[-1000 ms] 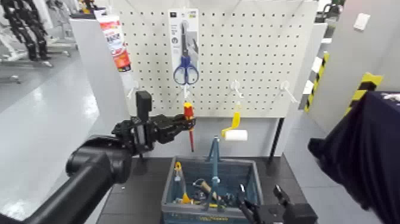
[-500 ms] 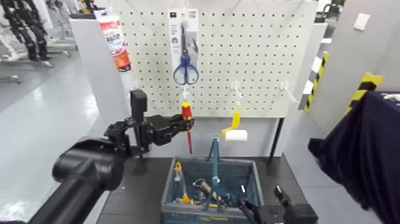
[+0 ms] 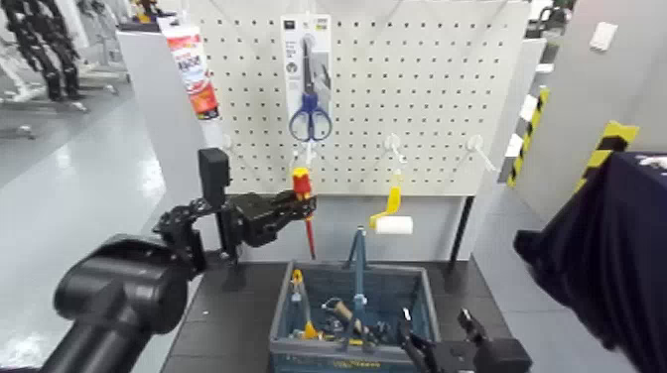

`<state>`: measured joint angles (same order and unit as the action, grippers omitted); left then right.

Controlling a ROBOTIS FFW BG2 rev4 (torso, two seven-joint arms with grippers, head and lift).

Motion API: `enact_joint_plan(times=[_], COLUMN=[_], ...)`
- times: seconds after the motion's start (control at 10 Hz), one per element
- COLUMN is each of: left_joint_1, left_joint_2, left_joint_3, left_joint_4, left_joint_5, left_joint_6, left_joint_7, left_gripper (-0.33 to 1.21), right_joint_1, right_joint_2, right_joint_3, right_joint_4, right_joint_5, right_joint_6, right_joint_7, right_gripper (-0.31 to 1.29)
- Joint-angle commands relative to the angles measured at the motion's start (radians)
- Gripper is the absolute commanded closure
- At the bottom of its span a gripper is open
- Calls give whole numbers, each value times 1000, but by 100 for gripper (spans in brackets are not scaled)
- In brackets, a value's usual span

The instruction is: Put the red screwdriver into the crate.

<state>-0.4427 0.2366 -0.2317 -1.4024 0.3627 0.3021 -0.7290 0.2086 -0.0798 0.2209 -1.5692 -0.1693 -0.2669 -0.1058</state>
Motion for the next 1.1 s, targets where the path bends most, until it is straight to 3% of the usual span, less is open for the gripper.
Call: enact_joint_plan(times=[0.1,0.3,0.7,1.1], left_joint_1=[64,84,71,48], left_joint_2=[-6,-19,-39,-51], left_joint_3=[20,2,-104,-170], left_joint_4=[-12,51,220,306], left_joint_5=[55,116,262,329], left_joint_6=[23,6,-46,-29], left_joint_7=[25,40,91,138], left_gripper=[118,118,118,118], right_joint_1=[2,2,2,3], right_joint_2=[0,2,5,6], right_joint_3=[0,2,3,3], right_joint_4=[0,0,6,9], right_joint_5=[-1,-1,-2,-4], right_joint_6=[-2,-2,-6,-14], right_joint_7=[0,0,0,0], right_gripper=[14,14,14,14])
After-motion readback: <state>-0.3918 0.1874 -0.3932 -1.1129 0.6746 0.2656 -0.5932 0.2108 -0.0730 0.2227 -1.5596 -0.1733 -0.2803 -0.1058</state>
